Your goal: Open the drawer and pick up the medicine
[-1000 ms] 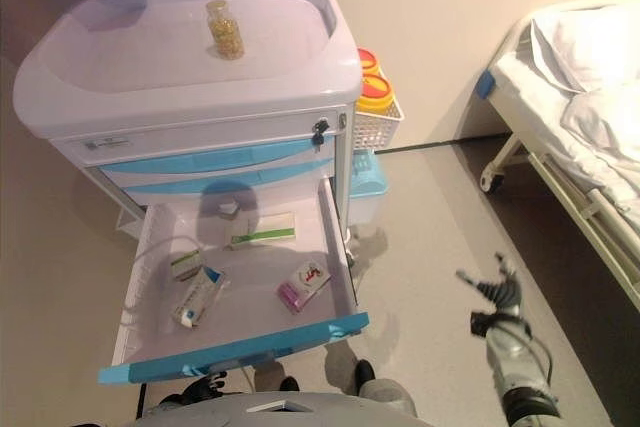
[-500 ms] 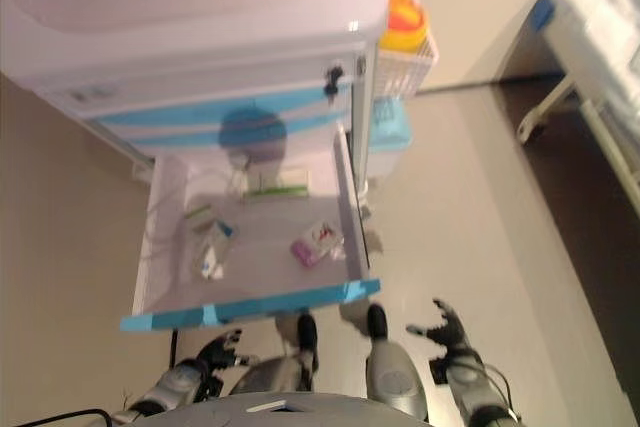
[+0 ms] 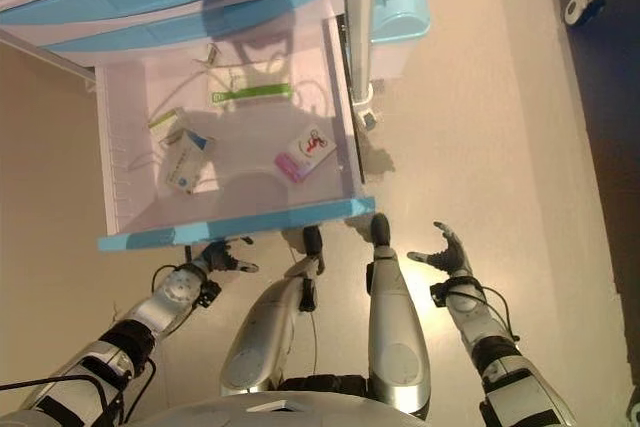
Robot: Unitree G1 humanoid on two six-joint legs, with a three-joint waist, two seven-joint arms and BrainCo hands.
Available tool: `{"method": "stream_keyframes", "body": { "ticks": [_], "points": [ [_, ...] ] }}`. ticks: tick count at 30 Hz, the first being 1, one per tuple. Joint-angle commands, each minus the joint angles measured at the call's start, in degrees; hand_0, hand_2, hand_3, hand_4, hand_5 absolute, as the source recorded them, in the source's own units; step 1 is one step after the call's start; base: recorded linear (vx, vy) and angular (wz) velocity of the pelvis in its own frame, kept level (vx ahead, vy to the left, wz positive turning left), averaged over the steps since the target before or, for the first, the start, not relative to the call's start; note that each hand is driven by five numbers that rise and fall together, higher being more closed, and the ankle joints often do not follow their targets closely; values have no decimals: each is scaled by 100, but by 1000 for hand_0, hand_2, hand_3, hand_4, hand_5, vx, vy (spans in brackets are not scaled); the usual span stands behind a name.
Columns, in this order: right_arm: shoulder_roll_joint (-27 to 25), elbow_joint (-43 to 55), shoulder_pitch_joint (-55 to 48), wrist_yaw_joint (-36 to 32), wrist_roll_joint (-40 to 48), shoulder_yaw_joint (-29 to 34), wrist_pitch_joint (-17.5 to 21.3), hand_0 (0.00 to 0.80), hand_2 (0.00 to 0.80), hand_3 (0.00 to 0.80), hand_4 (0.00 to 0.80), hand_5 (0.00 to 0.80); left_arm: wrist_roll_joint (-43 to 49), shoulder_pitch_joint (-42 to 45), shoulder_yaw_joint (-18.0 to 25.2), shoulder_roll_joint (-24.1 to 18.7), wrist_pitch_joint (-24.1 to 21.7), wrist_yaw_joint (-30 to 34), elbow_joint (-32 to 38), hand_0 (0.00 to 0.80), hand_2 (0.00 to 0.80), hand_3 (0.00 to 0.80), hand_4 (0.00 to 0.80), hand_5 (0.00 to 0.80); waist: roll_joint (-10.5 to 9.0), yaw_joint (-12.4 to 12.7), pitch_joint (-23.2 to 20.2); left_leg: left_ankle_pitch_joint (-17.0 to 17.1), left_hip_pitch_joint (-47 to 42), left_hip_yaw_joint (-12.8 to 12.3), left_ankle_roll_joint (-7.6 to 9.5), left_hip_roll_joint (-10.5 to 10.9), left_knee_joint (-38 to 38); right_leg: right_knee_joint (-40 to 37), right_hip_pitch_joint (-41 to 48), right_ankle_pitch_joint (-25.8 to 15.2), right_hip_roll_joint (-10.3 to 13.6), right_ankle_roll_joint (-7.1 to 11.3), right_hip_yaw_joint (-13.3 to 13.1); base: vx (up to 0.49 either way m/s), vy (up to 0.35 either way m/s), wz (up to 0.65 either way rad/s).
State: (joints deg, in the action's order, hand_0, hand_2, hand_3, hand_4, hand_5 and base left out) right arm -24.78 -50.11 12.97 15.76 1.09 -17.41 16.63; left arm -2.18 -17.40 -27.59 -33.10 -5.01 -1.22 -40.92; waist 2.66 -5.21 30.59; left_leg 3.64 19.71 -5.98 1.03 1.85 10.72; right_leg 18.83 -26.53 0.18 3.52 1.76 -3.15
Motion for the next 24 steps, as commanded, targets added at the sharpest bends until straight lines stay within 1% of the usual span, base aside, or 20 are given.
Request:
{"method": "stream_keyframes", "body": {
  "ticks": [1,4,5,6,7,8,10,12,13,15,17,18,21,22,24],
  "points": [
    [-313,457,-528,-37,105,-81,46,0,0,0,0,0,-162,-709,556,-691,183,64,408,0,0,0,0,0,-13,-278,-115,-856,414,-14,187,126,1165,257,-60,81,-44,-79,162,17,45,-7],
    [-368,476,-569,21,133,-3,164,0,0,0,0,0,-376,-1170,645,-1093,429,245,418,0,0,0,0,0,-20,-380,-84,-900,491,-83,211,122,1237,246,-161,34,-82,-70,50,24,55,-11],
    [-403,481,-576,33,66,29,214,0,0,0,0,0,-563,-1456,717,-1281,535,364,316,0,0,0,0,0,-21,-437,-80,-933,546,-130,225,117,1296,244,-230,4,-90,-61,-2,31,63,-10],
    [-414,492,-584,45,54,30,229,0,0,0,0,0,-647,-1593,736,-1344,576,369,247,0,0,0,0,0,-25,-462,-80,-954,575,-154,232,110,1330,249,-265,-7,-88,-54,-25,39,72,-9],
    [-448,553,-600,34,46,18,217,0,0,0,0,0,-799,-1919,809,-1479,681,433,39,0,0,0,0,0,-37,-523,-80,-982,621,-199,246,104,1369,243,-325,-33,-98,-43,-80,30,53,-14],
    [-458,570,-601,23,30,17,215,0,0,0,0,0,-851,-2048,839,-1519,716,440,-63,0,0,0,0,0,-44,-548,-80,-995,640,-216,250,100,1390,244,-348,-42,-107,-39,-107,42,63,-16],
    [-479,611,-610,3,-14,-22,231,0,0,0,0,0,-1129,-2632,869,-1706,907,462,-498,0,0,0,0,0,-79,-649,-80,-1052,684,-282,269,83,1479,242,-406,-76,-121,-24,-181,42,53,-11],
    [-484,657,-595,4,-15,-119,226,0,0,0,0,0,-1312,-3220,862,-1837,993,345,-1081,0,0,0,0,0,-134,-752,-80,-1094,730,-328,273,63,1549,221,-458,-111,-152,-9,-261,40,45,-9],
    [-486,672,-589,5,-8,-146,225,0,0,0,0,0,-1401,-3361,869,-1873,996,306,-1258,0,0,0,0,0,-150,-777,-80,-1103,745,-333,275,60,1565,213,-476,-124,-166,-7,-288,34,37,-17],
    [-475,744,-575,28,43,-274,221,0,0,0,0,0,-1623,-3956,903,-1982,936,193,-2049,0,0,0,0,0,-227,-880,-80,-1140,785,-360,280,44,1617,170,-524,-164,-215,2,-388,35,38,-16],
    [-446,817,-575,60,53,-369,241,0,0,0,0,0,-1834,-4299,963,-2043,851,-53,-2584,0,0,0,0,0,-289,-956,-80,-1173,801,-381,287,42,1634,102,-562,-215,-254,14,-466,24,40,-11],
    [-422,855,-559,83,73,-423,246,0,0,0,0,0,-1936,-4466,964,-2073,752,-321,-2785,0,0,0,0,0,-321,-988,-80,-1185,823,-397,286,38,1641,63,-592,-245,-276,17,-509,5,36,-22],
    [-322,931,-532,167,104,-570,264,0,0,0,0,0,-2127,-4784,1067,-2120,480,-976,-3059,0,0,0,0,0,-401,-1021,-80,-1233,863,-428,287,38,1651,-29,-649,-294,-331,33,-582,-8,16,-19],
    [-305,940,-529,178,105,-585,265,0,0,0,0,0,-2131,-4799,1083,-2106,447,-1040,-3057,0,0,0,0,0,-414,-1016,-80,-1240,864,-433,289,39,1647,-42,-651,-297,-340,33,-590,-27,-5,-8],
    [-240,978,-508,248,109,-636,242,0,0,0,0,0,-2158,-4780,1176,-2010,332,-1387,-2929,0,0,0,0,0,-448,-997,-80,-1260,872,-437,296,45,1626,-55,-671,-295,-374,34,-612,-43,-8,-5]
  ]
}}
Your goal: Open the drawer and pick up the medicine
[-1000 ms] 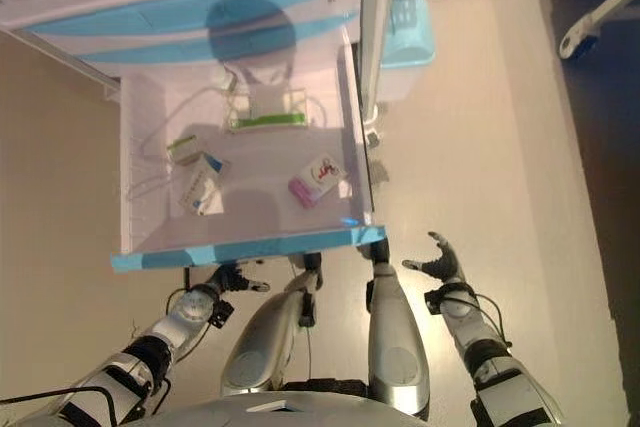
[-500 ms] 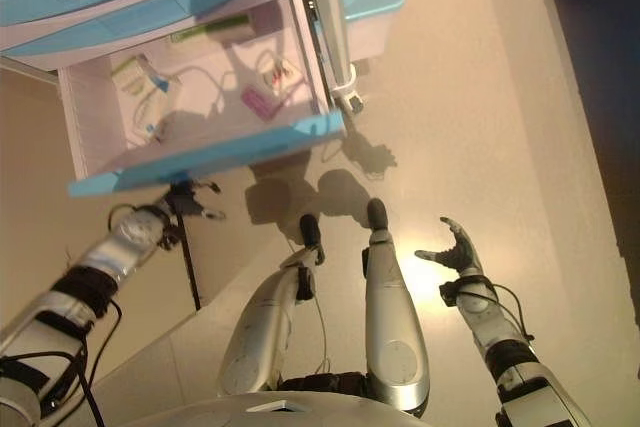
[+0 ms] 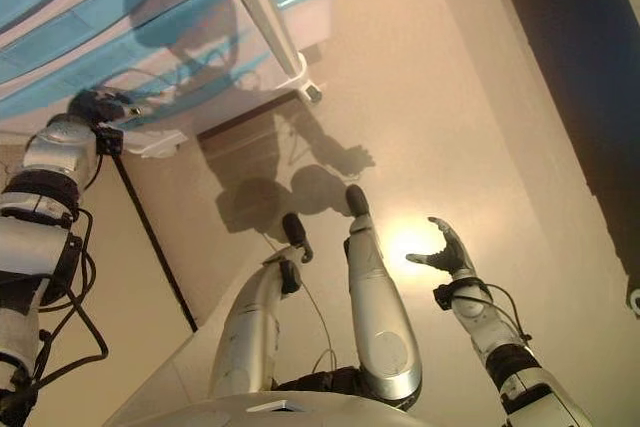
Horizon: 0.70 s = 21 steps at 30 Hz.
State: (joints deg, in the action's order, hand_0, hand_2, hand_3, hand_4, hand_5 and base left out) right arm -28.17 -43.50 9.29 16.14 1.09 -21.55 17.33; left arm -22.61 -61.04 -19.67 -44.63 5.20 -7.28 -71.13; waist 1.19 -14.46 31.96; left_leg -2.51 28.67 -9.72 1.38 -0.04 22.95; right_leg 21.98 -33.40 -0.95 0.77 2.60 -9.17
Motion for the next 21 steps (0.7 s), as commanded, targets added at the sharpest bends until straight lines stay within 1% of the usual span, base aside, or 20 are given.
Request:
{"method": "stream_keyframes", "body": {
  "ticks": [1,4,9,13,15,17,21],
  "points": [
    [118,289,-112,230,117,-235,170,0,0,0,0,0,-111,-398,404,-807,-700,-882,138,0,0,0,0,0,-306,-60,-217,-655,-18,-56,270,242,401,-363,9,-177,-110,-51,-22,-39,-5,-1],
    [141,181,-38,233,129,-254,205,0,0,0,0,0,-11,-310,430,-707,-744,-957,164,0,0,0,0,0,-318,-28,-217,-665,-42,-38,279,249,374,-373,32,-181,-124,-41,-34,-21,-3,2],
    [241,222,-10,266,130,-266,170,0,0,0,0,0,-25,-10,487,-542,-731,-807,334,0,0,0,0,0,-341,56,-217,-659,-149,24,311,279,231,-481,117,-235,-138,13,-32,-40,-29,4],
    [362,131,-3,193,187,-253,143,0,0,0,0,0,-442,448,634,-344,-1012,-446,527,0,0,0,0,0,-343,181,-217,-659,-305,98,334,318,94,-576,281,-247,-102,55,17,-38,-75,3],
    [444,80,-6,11,281,-244,104,0,0,0,0,0,-701,841,807,-165,-1187,-144,726,0,0,0,0,0,-331,268,-229,-641,-431,143,336,344,-21,-641,403,-244,-75,70,58,-34,-97,3],
    [546,-36,7,-271,470,-220,110,0,0,0,0,0,-1101,1361,987,127,-1363,180,992,0,0,0,0,0,-312,382,-260,-620,-586,211,325,374,-152,-720,568,-231,-27,79,119,-22,-109,5],
    [735,-441,12,-711,713,-72,152,0,0,0,0,0,-1559,2617,1308,927,-1716,871,1444,0,0,0,0,0,-285,664,-454,-532,-973,374,272,434,-459,-929,1030,-185,135,76,355,3,-113,12]
  ]
}}
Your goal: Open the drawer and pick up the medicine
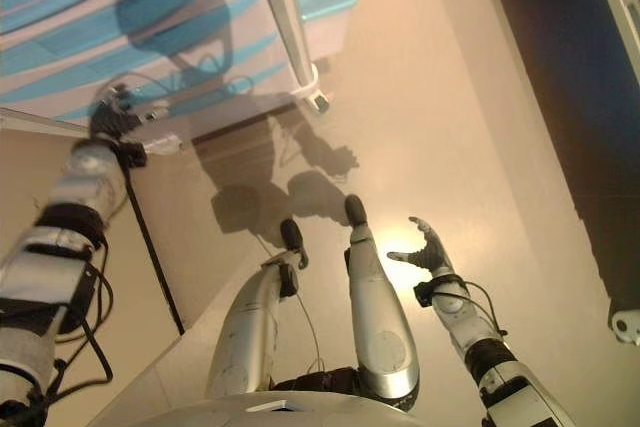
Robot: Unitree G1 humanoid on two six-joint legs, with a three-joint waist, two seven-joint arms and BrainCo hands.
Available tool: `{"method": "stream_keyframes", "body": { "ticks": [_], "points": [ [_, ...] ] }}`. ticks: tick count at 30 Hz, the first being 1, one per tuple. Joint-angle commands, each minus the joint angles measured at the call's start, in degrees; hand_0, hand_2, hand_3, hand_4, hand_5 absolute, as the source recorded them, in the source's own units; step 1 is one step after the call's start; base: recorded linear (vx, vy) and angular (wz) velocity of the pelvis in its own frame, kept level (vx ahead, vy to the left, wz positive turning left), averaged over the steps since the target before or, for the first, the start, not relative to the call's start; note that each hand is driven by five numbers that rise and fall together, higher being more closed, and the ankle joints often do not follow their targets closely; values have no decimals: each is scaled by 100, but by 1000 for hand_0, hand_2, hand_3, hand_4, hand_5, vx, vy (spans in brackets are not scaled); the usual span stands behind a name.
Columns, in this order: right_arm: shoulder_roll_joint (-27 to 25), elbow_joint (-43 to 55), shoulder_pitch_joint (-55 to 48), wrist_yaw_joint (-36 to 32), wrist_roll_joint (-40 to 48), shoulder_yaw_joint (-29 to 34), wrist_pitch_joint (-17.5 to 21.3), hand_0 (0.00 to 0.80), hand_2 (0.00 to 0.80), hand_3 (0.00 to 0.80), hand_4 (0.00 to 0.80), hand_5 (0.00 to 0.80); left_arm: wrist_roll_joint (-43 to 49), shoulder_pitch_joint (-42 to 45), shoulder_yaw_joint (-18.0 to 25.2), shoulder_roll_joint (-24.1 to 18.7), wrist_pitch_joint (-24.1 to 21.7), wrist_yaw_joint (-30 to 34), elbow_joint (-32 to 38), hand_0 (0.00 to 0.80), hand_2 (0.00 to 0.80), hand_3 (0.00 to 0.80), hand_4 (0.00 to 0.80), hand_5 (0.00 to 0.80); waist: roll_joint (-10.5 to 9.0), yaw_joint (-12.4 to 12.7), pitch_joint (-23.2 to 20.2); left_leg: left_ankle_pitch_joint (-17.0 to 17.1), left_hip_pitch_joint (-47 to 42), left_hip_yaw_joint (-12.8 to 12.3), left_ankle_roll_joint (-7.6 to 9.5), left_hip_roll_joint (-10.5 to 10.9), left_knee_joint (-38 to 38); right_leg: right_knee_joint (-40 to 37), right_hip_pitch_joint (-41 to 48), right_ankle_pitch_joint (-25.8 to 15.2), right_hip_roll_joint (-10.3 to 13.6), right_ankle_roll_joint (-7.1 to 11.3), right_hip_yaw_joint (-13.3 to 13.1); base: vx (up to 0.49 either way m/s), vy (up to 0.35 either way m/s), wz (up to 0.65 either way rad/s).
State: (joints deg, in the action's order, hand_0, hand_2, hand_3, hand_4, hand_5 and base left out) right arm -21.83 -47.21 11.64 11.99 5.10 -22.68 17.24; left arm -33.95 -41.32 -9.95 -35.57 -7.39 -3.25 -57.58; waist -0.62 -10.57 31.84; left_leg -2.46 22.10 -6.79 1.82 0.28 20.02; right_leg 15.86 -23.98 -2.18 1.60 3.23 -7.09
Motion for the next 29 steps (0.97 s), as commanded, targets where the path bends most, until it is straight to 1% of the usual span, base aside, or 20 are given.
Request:
{"method": "stream_keyframes", "body": {
  "ticks": [1,2,4,5,7,8,9,11,12,15,18,20,21,23,24,27,29],
  "points": [
    [121,-130,-235,-340,322,67,171,0,0,0,0,0,-478,832,368,135,-492,567,139,0,0,0,0,0,-109,309,-495,-489,-365,106,213,420,-238,-368,150,-77,80,11,176,13,-94,15],
    [164,-242,-282,-432,308,150,168,0,0,0,0,0,-518,1251,408,419,-538,694,253,0,0,0,0,0,-99,398,-586,-448,-511,175,187,445,-357,-447,331,-56,127,7,255,29,-98,19],
    [205,-423,-365,-566,230,280,142,0,0,0,0,0,-369,1840,458,816,-631,868,273,0,0,0,0,0,-86,516,-748,-381,-764,277,152,464,-545,-580,648,-26,171,-1,385,65,-109,24],
    [216,-521,-433,-636,141,355,124,0,0,0,0,0,-311,2166,452,1040,-687,846,245,0,0,0,0,0,-82,577,-855,-344,-915,337,129,463,-655,-671,843,-12,183,-11,464,86,-98,26],
    [208,-664,-521,-744,7,465,70,0,0,0,0,0,-16,2561,486,1255,-806,1009,91,0,0,0,0,0,-74,660,-1041,-279,-1153,420,76,442,-865,-844,1144,3,191,-19,575,82,-87,29],
    [209,-747,-579,-784,-101,540,35,0,0,0,0,0,-45,2788,489,1391,-846,985,13,0,0,0,0,0,-68,703,-1162,-239,-1304,465,51,432,-997,-959,1320,-5,190,-21,636,82,-75,31],
    [227,-869,-624,-803,-251,607,5,0,0,0,0,0,149,2990,518,1542,-875,989,-116,0,0,0,0,0,-59,758,-1296,-191,-1457,508,14,418,-1155,-1080,1493,-5,180,-17,704,87,-60,35],
    [231,-1118,-701,-862,-366,695,42,0,0,0,0,0,319,3225,481,1694,-918,983,-305,0,0,0,0,0,-61,831,-1506,-112,-1664,582,-27,391,-1350,-1241,1724,-34,175,-18,813,95,-63,36],
    [267,-1261,-744,-900,-436,746,24,0,0,0,0,0,541,3354,489,1756,-877,1139,-444,0,0,0,0,0,-66,878,-1651,-67,-1798,615,-63,365,-1482,-1322,1854,-46,172,-9,876,107,-75,26],
    [392,-1511,-845,-944,-556,813,-31,0,0,0,0,0,873,3581,390,1931,-832,1326,-695,0,0,0,0,0,-83,993,-1979,45,-2066,720,-121,309,-1800,-1520,2133,-71,143,-1,1014,82,-65,22],
    [538,-1700,-896,-979,-609,857,-34,0,0,0,0,0,794,3719,364,2060,-817,1393,-921,0,0,0,0,0,-95,1072,-2194,161,-2276,779,-164,247,-2114,-1652,2348,-59,117,18,1144,49,-64,27],
    [656,-1853,-909,-1016,-627,875,11,0,0,0,0,0,632,3745,391,2135,-681,1408,-1135,0,0,0,0,0,-122,1120,-2318,261,-2406,816,-213,199,-2340,-1745,2506,-31,92,30,1253,24,-95,23],
    [740,-1907,-914,-991,-611,884,1,0,0,0,0,0,706,3759,447,2196,-595,1398,-1271,0,0,0,0,0,-139,1141,-2376,286,-2451,810,-223,179,-2407,-1774,2569,-14,92,34,1300,7,-95,29],
    [833,-1994,-889,-967,-600,852,-24,0,0,0,0,0,890,3766,461,2247,-459,1320,-1491,0,0,0,0,0,-176,1162,-2451,271,-2486,828,-229,171,-2424,-1790,2631,29,92,26,1346,-11,-74,28],
    [897,-2015,-873,-952,-650,824,-67,0,0,0,0,0,1249,3771,471,2280,-375,1409,-1574,0,0,0,0,0,-194,1167,-2490,248,-2511,820,-223,170,-2411,-1782,2660,50,98,22,1353,-14,-56,14],
    [939,-2036,-831,-968,-706,722,-106,0,0,0,0,0,1524,3785,246,2343,-437,1525,-1669,0,0,0,0,0,-197,1148,-2546,180,-2586,796,-185,177,-2361,-1736,2731,110,86,-1,1335,-3,-25,8],
    [948,-2024,-790,-1023,-689,675,-164,0,0,0,0,0,1739,3763,106,2349,-468,1814,-1594,0,0,0,0,0,-182,1110,-2572,113,-2639,767,-157,182,-2307,-1687,2774,161,76,-12,1294,-1,0,3]
  ]
}}
